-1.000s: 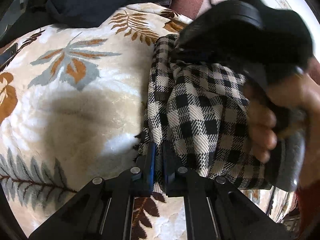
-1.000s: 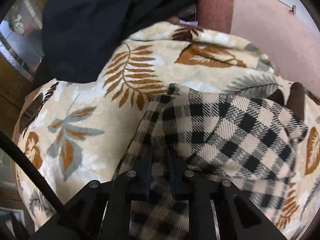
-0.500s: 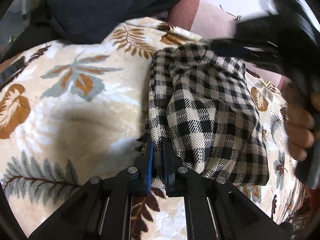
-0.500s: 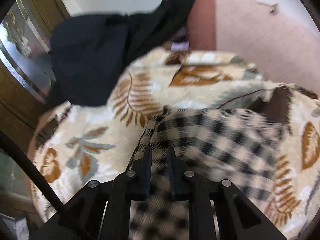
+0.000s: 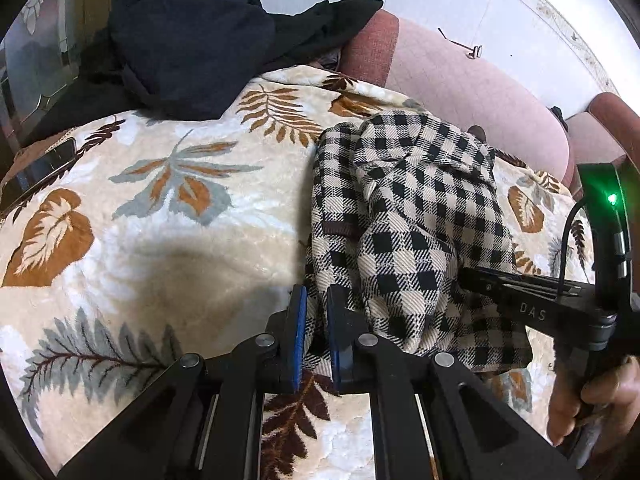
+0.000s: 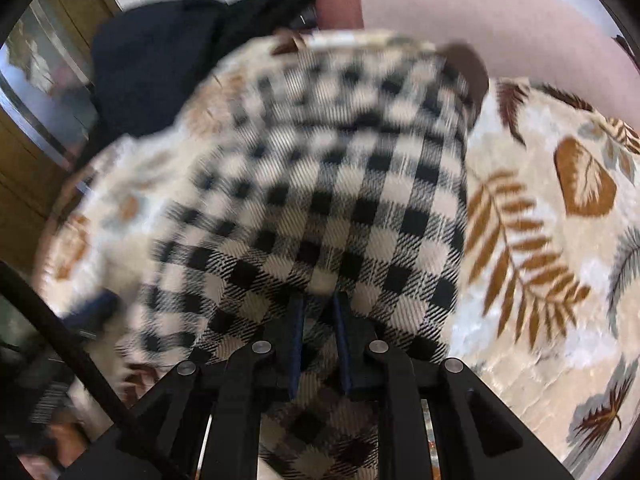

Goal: Fold large clothes

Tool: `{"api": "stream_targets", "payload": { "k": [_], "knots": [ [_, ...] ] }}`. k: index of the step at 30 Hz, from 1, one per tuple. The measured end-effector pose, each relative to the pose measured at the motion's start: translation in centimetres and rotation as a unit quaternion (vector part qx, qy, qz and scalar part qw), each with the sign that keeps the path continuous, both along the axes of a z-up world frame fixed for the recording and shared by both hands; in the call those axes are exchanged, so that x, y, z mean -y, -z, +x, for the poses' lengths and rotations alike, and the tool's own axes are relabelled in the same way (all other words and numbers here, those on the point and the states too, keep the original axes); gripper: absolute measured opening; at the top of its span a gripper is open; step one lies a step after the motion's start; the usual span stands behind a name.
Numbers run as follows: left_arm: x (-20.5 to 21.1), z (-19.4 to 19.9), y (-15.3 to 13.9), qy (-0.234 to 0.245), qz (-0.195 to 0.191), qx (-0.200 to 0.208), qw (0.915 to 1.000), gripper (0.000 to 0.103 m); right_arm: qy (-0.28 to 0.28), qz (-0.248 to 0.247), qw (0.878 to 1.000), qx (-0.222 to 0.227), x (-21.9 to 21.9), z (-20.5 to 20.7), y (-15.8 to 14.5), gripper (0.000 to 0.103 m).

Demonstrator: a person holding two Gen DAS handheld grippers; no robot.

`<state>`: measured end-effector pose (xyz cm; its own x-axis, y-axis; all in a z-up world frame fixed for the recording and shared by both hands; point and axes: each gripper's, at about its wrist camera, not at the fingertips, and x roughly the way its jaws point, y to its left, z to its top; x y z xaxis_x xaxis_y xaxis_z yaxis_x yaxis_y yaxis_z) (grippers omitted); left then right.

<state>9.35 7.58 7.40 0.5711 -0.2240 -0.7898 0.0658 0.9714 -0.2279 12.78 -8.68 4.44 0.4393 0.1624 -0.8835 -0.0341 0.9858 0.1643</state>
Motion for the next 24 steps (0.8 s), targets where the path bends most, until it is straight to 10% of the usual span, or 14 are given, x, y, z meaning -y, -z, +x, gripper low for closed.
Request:
{"api": "stream_targets", "payload": {
  "k": [8,15,18,24],
  "knots": [
    [0.1,0.2,0.2,0.001,0.002,-0.001,1.0,0.013,0.015,0.01,0.995,0.103,0.2,1.1,-6.1,0.017],
    [0.0,0.5,0.2,-0.003,0.008,0.001,1.0,0.028,0.045,-0.001,0.999,0.006,0.5,6.9,0.3,0.017],
    [-0.9,0.9,-0.2,-0.014,-0.004,0.006,0.9999,0.035,0.035,0.015,0.999,0.02,0.9,6.5,-1.4,0.019],
    [-3.5,2.8,0.3,-0.039,-0.076,-0.006,0.9963,0.058,0.089,0.121,0.983,0.103,7.7,0.6,-5.3,0.073]
  ]
}}
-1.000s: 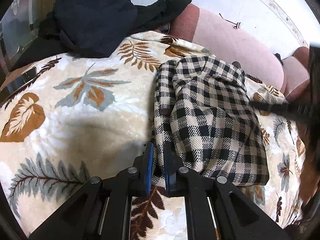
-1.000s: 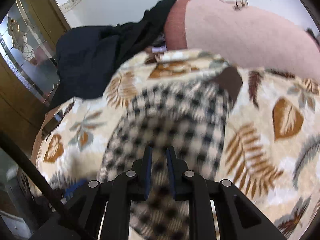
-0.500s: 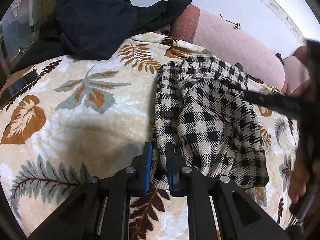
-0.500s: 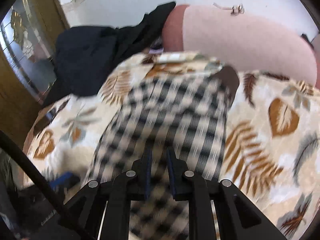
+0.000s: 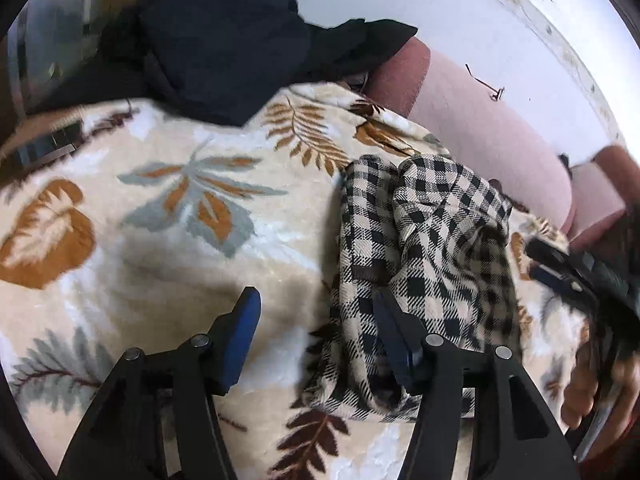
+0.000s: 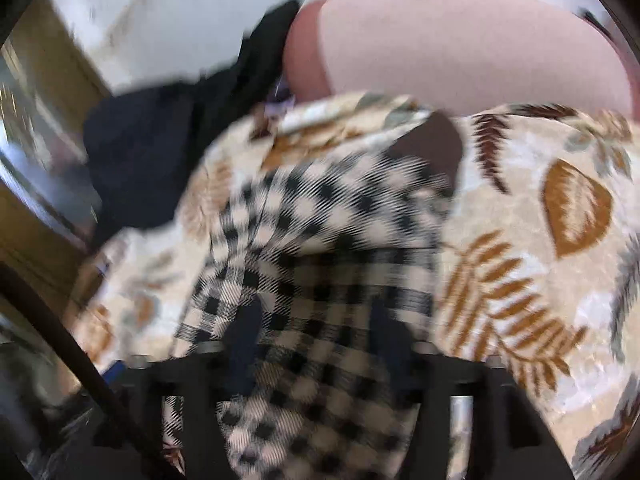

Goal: Fold large clothes

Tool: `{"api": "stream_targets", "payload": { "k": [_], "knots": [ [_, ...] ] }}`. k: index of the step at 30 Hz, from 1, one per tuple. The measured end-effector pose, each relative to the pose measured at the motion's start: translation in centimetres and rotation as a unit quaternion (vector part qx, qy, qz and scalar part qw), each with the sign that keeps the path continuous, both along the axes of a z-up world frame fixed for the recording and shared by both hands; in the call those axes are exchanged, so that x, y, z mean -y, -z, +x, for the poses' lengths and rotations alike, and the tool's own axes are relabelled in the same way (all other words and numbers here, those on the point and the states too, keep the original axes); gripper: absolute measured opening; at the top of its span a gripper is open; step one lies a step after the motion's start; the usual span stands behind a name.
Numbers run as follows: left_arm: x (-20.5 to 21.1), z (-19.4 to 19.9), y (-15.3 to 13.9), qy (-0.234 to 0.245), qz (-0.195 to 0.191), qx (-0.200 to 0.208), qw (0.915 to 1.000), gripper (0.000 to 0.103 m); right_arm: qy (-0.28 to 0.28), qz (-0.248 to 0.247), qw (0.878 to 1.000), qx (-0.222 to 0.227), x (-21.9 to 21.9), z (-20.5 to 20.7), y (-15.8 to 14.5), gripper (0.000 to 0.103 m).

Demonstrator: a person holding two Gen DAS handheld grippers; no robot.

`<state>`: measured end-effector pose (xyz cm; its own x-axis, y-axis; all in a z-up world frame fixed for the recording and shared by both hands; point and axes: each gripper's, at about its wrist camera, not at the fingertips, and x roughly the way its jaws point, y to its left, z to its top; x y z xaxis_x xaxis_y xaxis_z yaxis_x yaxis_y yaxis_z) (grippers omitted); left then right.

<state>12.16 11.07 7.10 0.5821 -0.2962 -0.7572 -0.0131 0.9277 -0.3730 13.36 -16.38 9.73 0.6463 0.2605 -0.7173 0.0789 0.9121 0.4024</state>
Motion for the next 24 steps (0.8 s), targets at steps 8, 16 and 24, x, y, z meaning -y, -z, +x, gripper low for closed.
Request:
{"api": "stream_targets", "payload": {
  "k": [8,16,24],
  "knots": [
    [2.7,1.4,1.9,0.07,-0.019,-0.022,0.9971,0.061,0.014,0.089,0.995,-0.04,5.6,-4.6,6.0,0.074],
    [2.9,2.6,4.1,0.074,-0.017,-0.056,0.9956,0.066,-0.048,0.149,0.987,-0.024,1.4,-1.8,9.8,0.075],
    [5.7,1.9,4.0,0.101,-0.009,-0.055,0.9934,0.033,-0.029,0.155,0.987,-0.039,0.7,0.7,9.0,0.036]
  ]
}}
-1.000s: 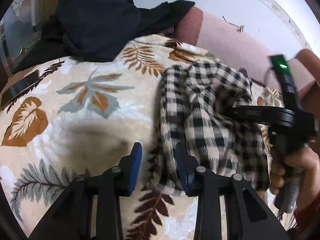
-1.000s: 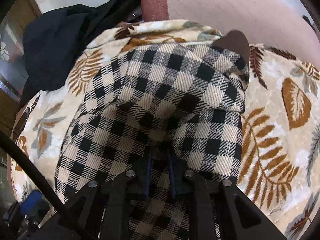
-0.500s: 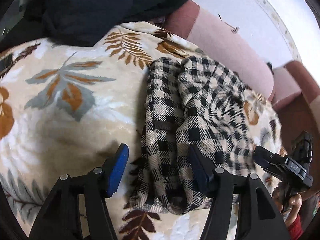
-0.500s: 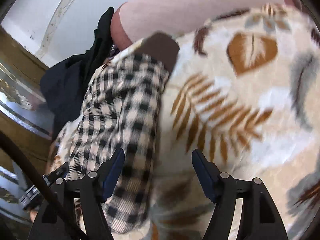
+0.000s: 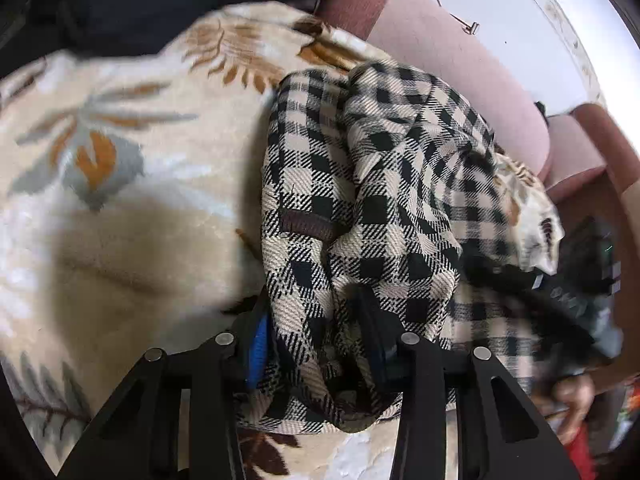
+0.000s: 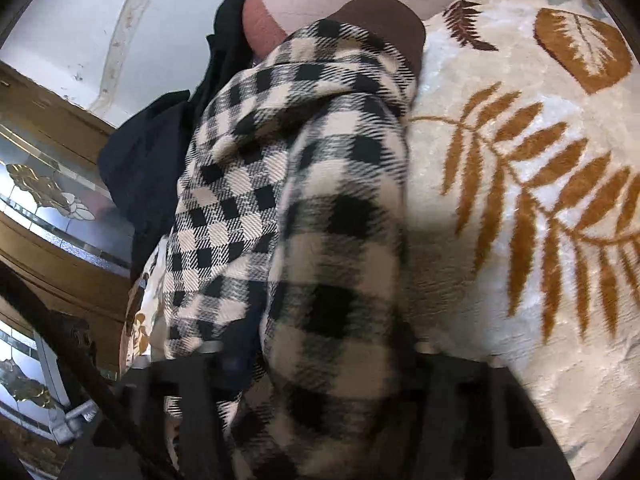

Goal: Fold large clothes

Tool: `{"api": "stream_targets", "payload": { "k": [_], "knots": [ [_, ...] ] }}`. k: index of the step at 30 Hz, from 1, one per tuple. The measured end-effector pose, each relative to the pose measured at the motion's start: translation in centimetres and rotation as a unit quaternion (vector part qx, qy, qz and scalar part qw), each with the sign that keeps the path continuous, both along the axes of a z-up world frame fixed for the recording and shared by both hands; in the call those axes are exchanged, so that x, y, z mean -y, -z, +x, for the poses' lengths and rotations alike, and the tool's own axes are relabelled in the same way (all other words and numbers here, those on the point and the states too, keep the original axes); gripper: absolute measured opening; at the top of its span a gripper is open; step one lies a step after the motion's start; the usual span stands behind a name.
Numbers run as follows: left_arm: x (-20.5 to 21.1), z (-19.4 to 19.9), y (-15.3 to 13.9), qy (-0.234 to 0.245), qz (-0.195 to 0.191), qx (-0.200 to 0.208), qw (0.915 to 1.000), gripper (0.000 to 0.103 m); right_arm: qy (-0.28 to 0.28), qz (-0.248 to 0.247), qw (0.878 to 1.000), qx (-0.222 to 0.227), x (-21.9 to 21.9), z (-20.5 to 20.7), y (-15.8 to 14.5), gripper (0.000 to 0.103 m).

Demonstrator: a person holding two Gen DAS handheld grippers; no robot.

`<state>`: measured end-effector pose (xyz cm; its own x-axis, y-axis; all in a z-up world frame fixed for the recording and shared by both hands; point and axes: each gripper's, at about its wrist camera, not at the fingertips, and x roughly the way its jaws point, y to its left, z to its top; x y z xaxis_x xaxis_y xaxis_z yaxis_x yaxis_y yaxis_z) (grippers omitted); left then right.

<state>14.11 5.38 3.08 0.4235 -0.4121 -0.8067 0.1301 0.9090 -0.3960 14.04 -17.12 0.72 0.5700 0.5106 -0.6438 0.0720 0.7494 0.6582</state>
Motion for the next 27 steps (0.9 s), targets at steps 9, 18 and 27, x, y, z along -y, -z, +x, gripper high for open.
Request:
{"api": "stream_targets", "payload": {
  "k": [9,18,27],
  "knots": [
    [8.0,-4.2,-2.3,0.092,-0.024,0.028,0.995,0.024,0.001,-0.087,0.996,0.021,5.7,-3.5,-5.1,0.028],
    [8.4,-5.2,-2.3,0.121,0.006,0.033,0.9921,0.028,0.046,-0.133,0.99,-0.026,7.3,-6.0,-2.8,0.051],
    [2.8,-5.2,-4.2,0.038,0.026,0.054,0.9975,0.047,0.101,-0.246,0.962,0.058,4.3,-9.4,-11.5,0.048]
  ]
}}
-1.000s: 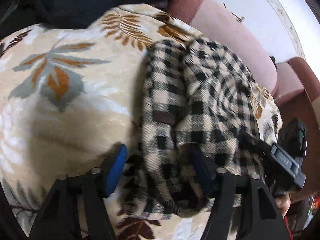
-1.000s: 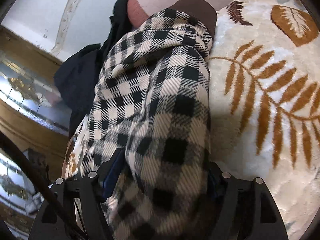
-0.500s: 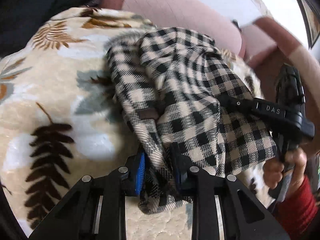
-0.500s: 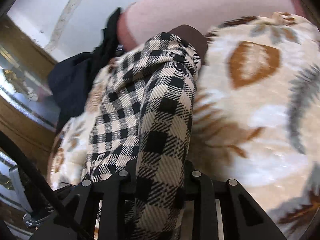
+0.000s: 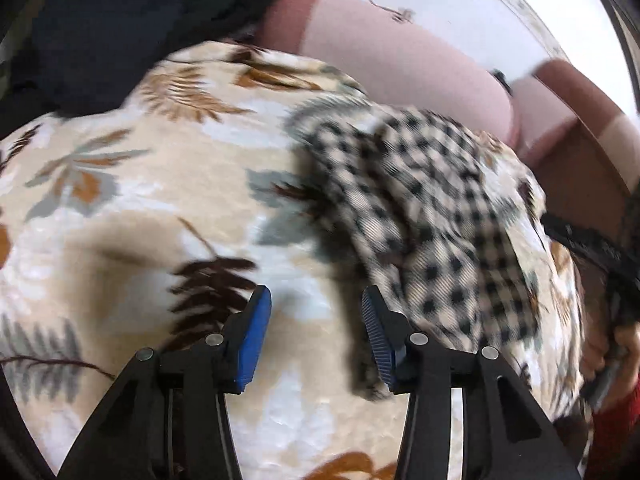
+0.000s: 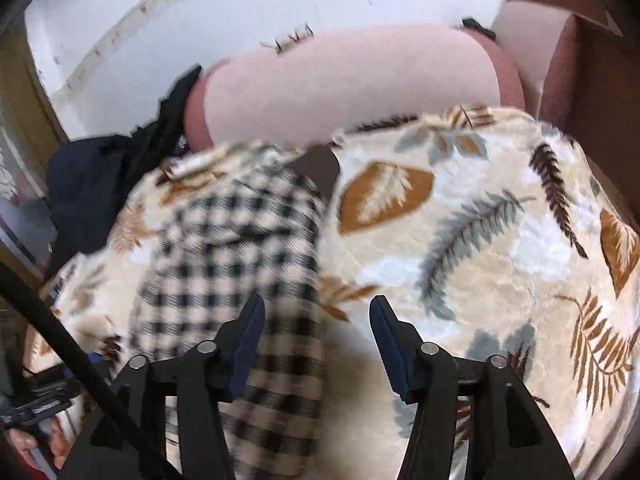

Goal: Fold large clothes

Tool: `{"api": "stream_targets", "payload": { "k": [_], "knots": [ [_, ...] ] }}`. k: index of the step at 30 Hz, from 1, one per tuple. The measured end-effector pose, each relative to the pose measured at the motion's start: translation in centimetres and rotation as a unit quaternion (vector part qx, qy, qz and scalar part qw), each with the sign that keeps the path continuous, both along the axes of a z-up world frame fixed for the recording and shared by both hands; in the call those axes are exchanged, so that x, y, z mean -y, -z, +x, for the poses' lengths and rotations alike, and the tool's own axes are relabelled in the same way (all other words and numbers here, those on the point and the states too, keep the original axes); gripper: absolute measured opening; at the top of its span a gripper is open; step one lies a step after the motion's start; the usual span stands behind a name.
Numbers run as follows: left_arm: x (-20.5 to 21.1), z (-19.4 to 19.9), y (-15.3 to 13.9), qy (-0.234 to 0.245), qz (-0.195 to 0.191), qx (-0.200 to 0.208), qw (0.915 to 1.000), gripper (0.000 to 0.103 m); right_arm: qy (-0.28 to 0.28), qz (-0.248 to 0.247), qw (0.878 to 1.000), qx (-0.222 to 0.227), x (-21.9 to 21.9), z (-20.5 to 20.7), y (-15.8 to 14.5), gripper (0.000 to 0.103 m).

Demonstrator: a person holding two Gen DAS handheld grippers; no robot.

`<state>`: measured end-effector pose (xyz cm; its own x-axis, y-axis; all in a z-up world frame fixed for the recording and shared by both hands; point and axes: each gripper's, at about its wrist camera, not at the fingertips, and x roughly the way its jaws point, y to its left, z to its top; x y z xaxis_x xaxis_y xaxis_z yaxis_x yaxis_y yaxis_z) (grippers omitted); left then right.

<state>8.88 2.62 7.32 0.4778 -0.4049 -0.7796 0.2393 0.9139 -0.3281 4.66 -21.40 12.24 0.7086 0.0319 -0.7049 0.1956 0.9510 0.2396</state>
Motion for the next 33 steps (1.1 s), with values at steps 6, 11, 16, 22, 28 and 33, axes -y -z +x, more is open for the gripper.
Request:
{"api": "stream_targets", "payload": {
  "k": [6,11,16,22,28,33],
  "knots": [
    [-1.8,0.5,-0.3,-0.047,0.04,0.024,0.9978,0.047,-0.088,0.023,0.995,-0.049,-6.4,3.9,4.2,0.013],
    [-3.0,0.8,-1.0,-0.065,0.021,0.022,0.9974,0.047,-0.167,0.077,0.978,-0.101,-12.8,4.7,8.8,0.012],
    [-2.3,0.7,-1.0,-0.061,-0.007,0.018,0.998,0.048,-0.223,0.039,0.97,-0.093,-13.8,4.2,7.0,0.012],
    [1.6,-0.7,-1.5,0.009,-0.048,0.046,0.9978,0.048,-0.126,0.014,0.99,-0.052,-6.8,6.8,2.7,0.012],
    [7.3,-1.4,1.9,0.077,0.005,0.003,0.997,0.032,-0.16,-0.063,0.979,-0.114,-9.5,13.7,4.1,0.012],
    [8.1,-1.5,3.3,0.079,0.034,-0.009,0.9962,0.028,-0.173,-0.108,0.965,-0.167,-12.2,20.0,8.0,0.012]
  ]
}}
